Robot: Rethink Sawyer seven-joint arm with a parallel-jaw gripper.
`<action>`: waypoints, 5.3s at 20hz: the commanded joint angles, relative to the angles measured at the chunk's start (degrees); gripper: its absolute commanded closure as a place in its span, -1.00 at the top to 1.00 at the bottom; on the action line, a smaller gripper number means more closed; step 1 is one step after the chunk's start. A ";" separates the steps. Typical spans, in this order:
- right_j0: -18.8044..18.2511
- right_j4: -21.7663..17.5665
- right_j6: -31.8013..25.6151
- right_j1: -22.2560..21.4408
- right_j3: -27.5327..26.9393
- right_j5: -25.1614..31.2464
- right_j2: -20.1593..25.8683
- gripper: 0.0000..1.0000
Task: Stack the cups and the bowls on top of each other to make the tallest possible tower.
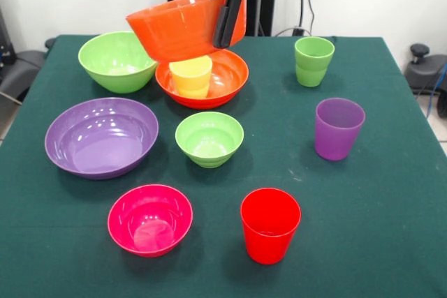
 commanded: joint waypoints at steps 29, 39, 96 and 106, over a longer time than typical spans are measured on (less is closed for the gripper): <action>-8.60 -5.57 -12.35 -8.91 12.34 16.22 14.32 -1.00; -8.37 -8.55 -9.73 -8.85 20.58 5.43 14.10 -1.00; -0.33 -10.90 2.25 -1.95 30.40 -15.53 6.62 -1.00; -0.30 -10.27 2.24 -1.32 31.62 -17.89 6.26 -1.00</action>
